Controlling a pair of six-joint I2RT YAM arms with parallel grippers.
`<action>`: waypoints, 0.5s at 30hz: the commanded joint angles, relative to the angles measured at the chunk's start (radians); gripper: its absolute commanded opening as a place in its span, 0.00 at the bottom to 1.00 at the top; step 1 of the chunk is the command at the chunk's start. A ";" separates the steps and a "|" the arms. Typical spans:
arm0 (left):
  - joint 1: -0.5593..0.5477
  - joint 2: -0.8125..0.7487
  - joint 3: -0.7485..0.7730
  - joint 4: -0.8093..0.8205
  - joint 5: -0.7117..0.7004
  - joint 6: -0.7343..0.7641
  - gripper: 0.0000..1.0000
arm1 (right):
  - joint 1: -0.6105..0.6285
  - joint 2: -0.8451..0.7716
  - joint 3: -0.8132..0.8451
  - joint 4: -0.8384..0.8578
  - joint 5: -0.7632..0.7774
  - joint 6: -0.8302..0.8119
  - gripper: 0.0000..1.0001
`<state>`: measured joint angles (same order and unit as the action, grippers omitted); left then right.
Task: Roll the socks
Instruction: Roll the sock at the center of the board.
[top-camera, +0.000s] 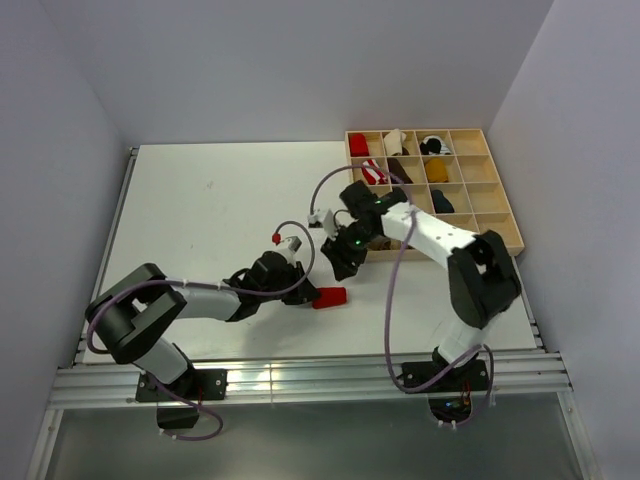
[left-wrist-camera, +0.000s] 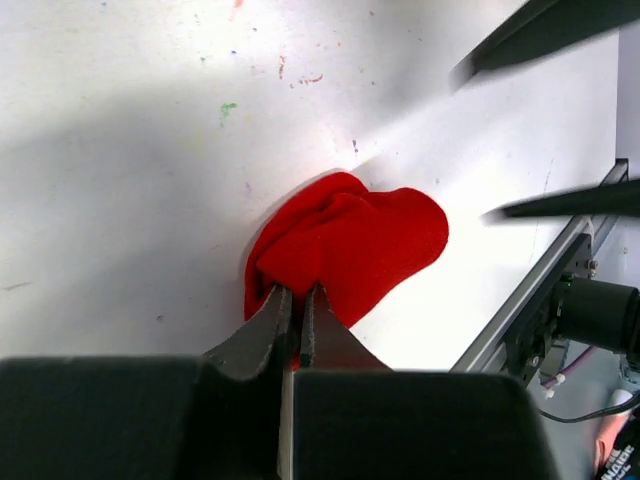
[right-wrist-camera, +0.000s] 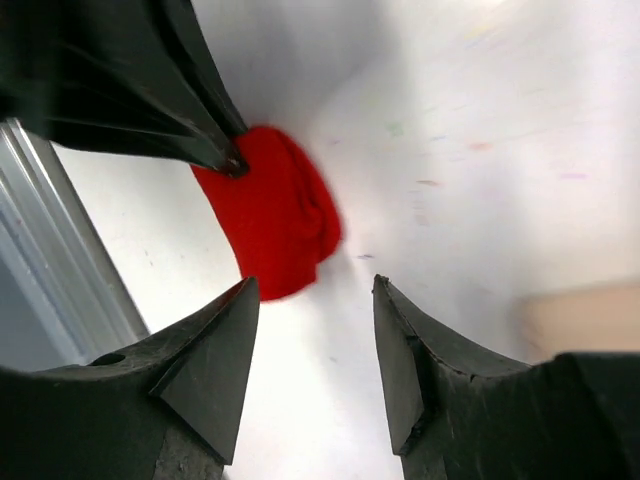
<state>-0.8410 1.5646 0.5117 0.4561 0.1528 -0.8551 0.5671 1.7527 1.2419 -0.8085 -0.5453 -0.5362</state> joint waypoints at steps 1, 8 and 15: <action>-0.009 0.064 -0.021 -0.200 0.014 0.034 0.00 | -0.058 -0.159 -0.016 0.112 -0.062 -0.060 0.57; 0.006 0.094 0.001 -0.220 0.050 0.013 0.00 | -0.078 -0.421 -0.275 0.288 -0.071 -0.145 0.59; 0.022 0.118 0.054 -0.283 0.102 0.014 0.00 | 0.005 -0.607 -0.530 0.502 0.053 -0.246 0.61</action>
<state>-0.8165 1.6203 0.5804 0.4049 0.2451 -0.8783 0.5213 1.1942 0.7563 -0.4530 -0.5564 -0.7143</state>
